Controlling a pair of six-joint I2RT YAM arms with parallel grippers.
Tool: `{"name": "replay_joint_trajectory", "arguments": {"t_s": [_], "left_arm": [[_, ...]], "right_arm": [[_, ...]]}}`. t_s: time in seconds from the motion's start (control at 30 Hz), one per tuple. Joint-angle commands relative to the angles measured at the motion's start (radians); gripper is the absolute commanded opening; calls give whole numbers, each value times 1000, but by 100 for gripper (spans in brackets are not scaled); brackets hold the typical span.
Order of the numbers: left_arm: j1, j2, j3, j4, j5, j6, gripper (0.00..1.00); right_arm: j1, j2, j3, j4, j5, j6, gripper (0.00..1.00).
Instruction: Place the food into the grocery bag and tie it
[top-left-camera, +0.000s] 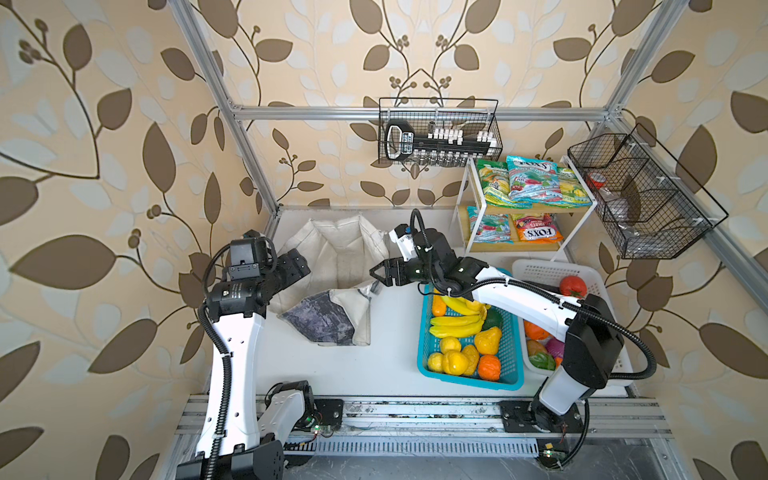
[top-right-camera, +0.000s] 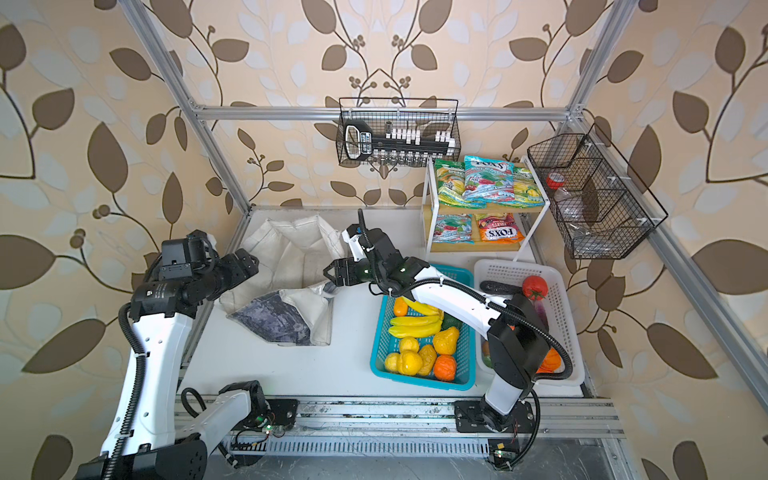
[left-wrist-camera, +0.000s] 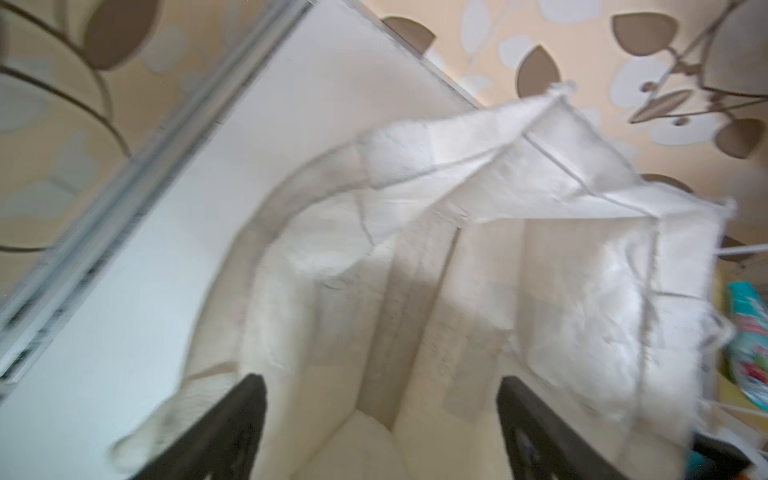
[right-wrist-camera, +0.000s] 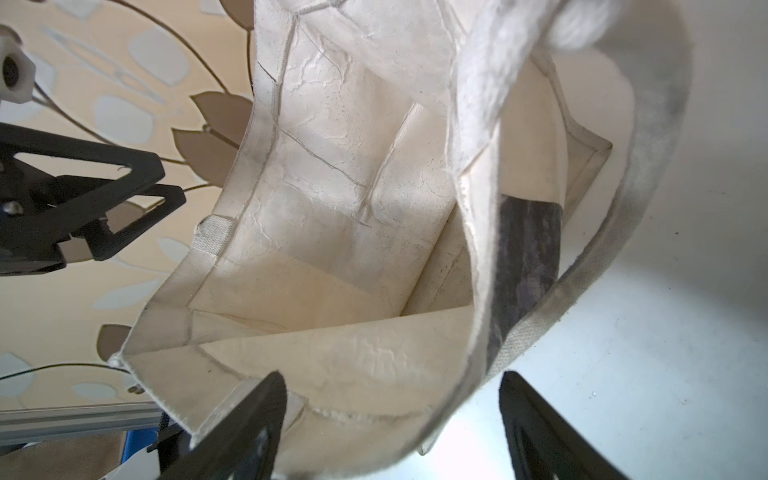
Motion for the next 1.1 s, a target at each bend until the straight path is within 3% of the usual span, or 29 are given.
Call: {"name": "replay_joint_trajectory", "arguments": {"t_s": [0.0,0.07,0.23,0.43,0.53,0.6,0.7,0.83,1.03,1.07], "left_arm": [[57,14,83,-57,-157,35,99],[83,-12,44,-30,-101,5,99],[91,-21,-31,-32,-126,-9,99],[92,-33,-126,-33,1,-10,97],[93,-35,-187,-2,32,-38,90],[93,-37,-207,23,65,-66,79],[92,-28,-221,57,145,-91,55],[91,5,-227,75,227,-94,57],[93,23,-117,44,90,-27,51],[93,28,-84,35,71,-7,57]], "right_arm": [[1,24,53,-17,-36,-16,83],[-4,41,78,-30,-59,-24,86],[-10,38,88,-39,-77,-54,88],[-37,27,44,-10,-132,-76,89],[-54,19,13,14,-145,-73,89],[-64,17,1,28,-154,-72,89],[-72,19,-8,44,-167,-67,89],[-72,31,-13,73,-184,-52,88],[-81,41,-8,67,-159,-47,77],[-85,41,-5,55,-144,-47,77]]}}
